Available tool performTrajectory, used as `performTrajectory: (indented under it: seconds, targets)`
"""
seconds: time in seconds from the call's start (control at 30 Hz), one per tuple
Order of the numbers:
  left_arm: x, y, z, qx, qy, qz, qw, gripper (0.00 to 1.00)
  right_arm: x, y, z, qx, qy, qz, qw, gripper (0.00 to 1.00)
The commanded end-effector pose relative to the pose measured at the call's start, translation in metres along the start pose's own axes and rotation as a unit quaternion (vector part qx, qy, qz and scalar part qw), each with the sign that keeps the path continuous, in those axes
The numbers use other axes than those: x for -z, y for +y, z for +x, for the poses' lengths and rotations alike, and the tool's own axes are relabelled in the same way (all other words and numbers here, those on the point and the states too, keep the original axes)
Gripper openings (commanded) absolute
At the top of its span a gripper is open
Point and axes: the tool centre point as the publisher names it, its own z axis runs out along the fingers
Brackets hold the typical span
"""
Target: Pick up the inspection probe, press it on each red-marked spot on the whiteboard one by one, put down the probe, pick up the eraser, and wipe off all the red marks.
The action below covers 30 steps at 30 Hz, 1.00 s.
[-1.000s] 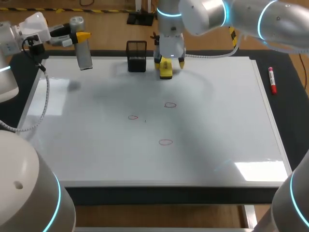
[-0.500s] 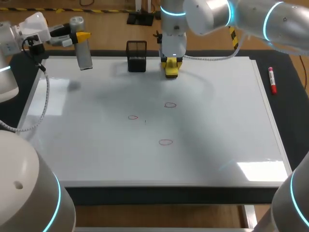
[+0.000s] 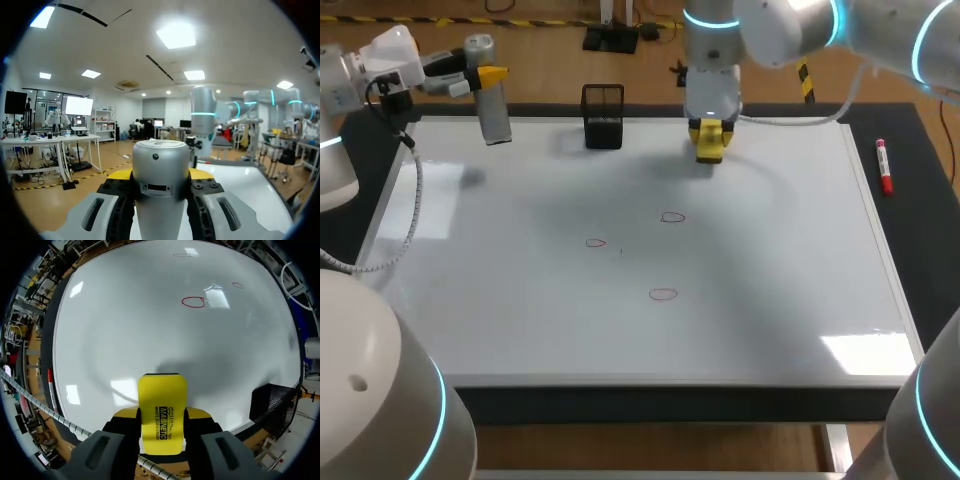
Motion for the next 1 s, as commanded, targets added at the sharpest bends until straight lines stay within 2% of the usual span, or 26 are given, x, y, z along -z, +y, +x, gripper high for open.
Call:
performTrajectory:
  seconds: [0.03, 0.23, 0.6, 0.83, 1.0]
  targets:
    - [0.000, -0.001, 0.001, 0.000, -0.001, 0.000, 1.000, 0.00, 0.008, 0.014, 0.034, -0.011, -0.010, 0.014, 1.000, 0.00]
    - [0.000, -0.001, 0.001, 0.000, -0.001, 0.000, 1.000, 0.00, 0.006, 0.022, 0.069, -0.042, -0.008, 0.013, 0.999, 0.00]
    - [0.000, -0.001, 0.001, 0.000, -0.001, 0.000, 1.000, 0.00, -0.001, 0.039, 0.114, -0.082, -0.004, 0.007, 0.997, 0.00]
    - [0.000, -0.001, 0.001, 0.000, -0.001, 0.000, 1.000, 0.00, -0.003, 0.047, 0.131, -0.106, -0.009, -0.008, 0.994, 0.00]
    - [0.000, -0.001, 0.001, 0.000, -0.001, 0.000, 1.000, 0.00, -0.003, 0.047, 0.131, -0.106, -0.009, -0.008, 0.994, 0.00]
